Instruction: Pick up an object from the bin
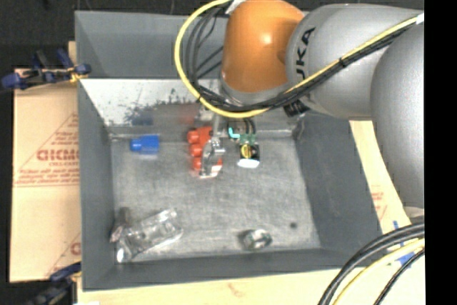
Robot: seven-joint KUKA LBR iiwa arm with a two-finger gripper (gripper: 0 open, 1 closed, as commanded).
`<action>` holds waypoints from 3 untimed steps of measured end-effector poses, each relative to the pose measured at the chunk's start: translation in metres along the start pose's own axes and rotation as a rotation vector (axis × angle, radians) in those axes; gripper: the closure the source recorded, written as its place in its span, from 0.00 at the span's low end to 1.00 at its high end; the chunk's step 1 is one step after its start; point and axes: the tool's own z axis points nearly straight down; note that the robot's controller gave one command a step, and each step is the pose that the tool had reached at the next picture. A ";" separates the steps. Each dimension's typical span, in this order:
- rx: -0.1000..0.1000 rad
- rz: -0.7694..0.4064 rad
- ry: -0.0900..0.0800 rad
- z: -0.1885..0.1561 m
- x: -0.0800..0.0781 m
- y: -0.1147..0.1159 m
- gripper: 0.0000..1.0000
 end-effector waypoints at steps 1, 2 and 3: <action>-0.004 0.147 -0.028 0.082 -0.025 -0.050 0.00; 0.003 -0.102 -0.028 0.079 -0.004 -0.063 0.00; 0.006 -0.360 -0.017 0.089 0.026 -0.092 0.00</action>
Offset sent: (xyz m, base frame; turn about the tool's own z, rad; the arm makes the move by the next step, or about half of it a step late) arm 0.0209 -0.0594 -0.1123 0.1664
